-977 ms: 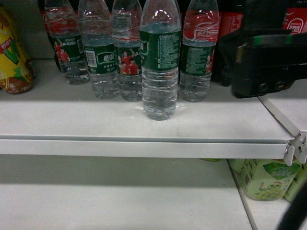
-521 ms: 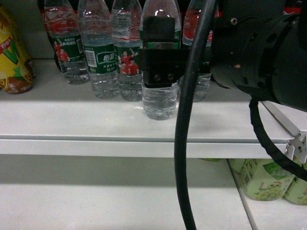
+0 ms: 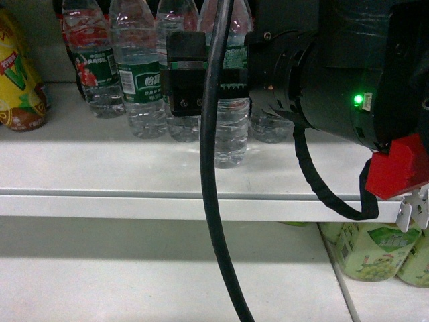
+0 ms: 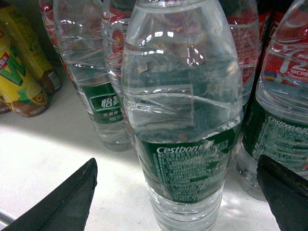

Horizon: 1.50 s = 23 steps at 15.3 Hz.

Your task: Move water from second to third shelf

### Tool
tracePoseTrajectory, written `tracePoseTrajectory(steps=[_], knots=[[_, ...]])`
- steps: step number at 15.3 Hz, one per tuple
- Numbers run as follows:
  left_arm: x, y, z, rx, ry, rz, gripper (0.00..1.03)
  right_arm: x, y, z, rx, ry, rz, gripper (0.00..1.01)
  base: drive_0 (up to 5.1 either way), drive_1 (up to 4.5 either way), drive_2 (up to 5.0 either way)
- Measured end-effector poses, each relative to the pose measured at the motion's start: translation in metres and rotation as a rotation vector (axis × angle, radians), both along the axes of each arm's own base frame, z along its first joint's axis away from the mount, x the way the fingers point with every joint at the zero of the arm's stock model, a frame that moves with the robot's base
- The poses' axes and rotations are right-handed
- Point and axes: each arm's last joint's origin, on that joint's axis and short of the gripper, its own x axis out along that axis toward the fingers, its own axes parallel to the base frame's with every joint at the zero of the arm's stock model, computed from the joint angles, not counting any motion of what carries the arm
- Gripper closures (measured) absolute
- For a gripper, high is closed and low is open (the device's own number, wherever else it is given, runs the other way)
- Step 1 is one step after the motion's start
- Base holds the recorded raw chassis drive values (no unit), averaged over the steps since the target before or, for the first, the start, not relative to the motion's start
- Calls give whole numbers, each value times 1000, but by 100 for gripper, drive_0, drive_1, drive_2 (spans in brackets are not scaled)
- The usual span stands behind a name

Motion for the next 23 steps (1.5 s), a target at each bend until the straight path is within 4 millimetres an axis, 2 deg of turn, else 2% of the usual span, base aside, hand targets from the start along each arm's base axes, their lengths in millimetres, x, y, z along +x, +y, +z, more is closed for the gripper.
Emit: tracePoseTrajectory(steps=[4, 9, 13, 18, 19, 22, 23], knots=[[0, 0, 0, 0, 0, 0, 5, 13, 4, -1, -23, 3, -12, 3, 0, 0, 0], [0, 0, 0, 0, 0, 0, 5, 28, 13, 9, -18, -12, -34, 3, 0, 0, 0], [0, 0, 0, 0, 0, 0, 5, 37, 16, -4, -36, 12, -49, 3, 0, 0, 0], [0, 0, 0, 0, 0, 0, 5, 46, 21, -1, -40, -8, -85, 3, 0, 0, 0], [0, 0, 0, 0, 0, 0, 5, 45, 23, -1, -41, -9, -81, 8, 0, 0, 0], [0, 0, 0, 0, 0, 0, 5, 44, 28, 0, -57, -2, -88, 44, 0, 0, 0], [0, 0, 0, 0, 0, 0, 5, 44, 28, 1, -58, -3, -88, 52, 0, 0, 0]])
